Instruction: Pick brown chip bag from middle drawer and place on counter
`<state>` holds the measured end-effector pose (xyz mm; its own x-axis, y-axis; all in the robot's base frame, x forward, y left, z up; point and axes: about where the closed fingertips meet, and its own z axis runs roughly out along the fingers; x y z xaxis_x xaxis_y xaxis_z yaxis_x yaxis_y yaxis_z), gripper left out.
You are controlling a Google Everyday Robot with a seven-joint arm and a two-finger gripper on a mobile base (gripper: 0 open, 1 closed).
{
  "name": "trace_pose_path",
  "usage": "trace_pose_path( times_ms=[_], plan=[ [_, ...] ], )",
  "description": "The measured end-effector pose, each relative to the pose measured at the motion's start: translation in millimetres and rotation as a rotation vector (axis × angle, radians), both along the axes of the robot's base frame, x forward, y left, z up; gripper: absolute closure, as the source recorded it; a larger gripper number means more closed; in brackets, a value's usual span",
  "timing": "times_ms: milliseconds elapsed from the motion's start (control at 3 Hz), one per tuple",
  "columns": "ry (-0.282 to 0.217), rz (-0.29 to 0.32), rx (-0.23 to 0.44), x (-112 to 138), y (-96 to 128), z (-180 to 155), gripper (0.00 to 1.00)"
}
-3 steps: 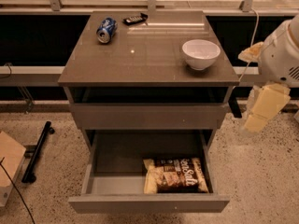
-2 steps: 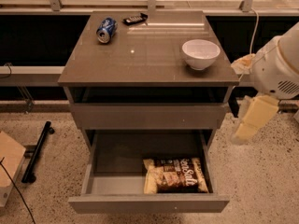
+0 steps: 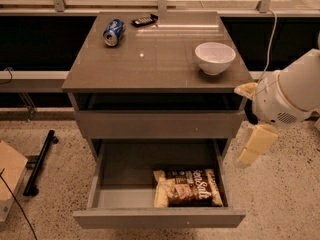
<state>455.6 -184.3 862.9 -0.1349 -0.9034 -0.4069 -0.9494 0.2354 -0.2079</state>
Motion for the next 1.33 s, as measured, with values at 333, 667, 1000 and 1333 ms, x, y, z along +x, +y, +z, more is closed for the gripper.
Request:
trace_pose_path(
  times_ms=[333,667,1000,1333],
  plan=[
    [0.024,-0.005,0.065,10.4,-1.5,-32.3,0.0],
    [0.025,-0.002,0.062,10.1,-0.2,-32.7,0.0],
    [0.078,0.032,0.065,7.8,23.6,-56.0,0.0],
    [0.138,0.082,0.104,2.3,51.4,-94.1,0.0]
  ],
)
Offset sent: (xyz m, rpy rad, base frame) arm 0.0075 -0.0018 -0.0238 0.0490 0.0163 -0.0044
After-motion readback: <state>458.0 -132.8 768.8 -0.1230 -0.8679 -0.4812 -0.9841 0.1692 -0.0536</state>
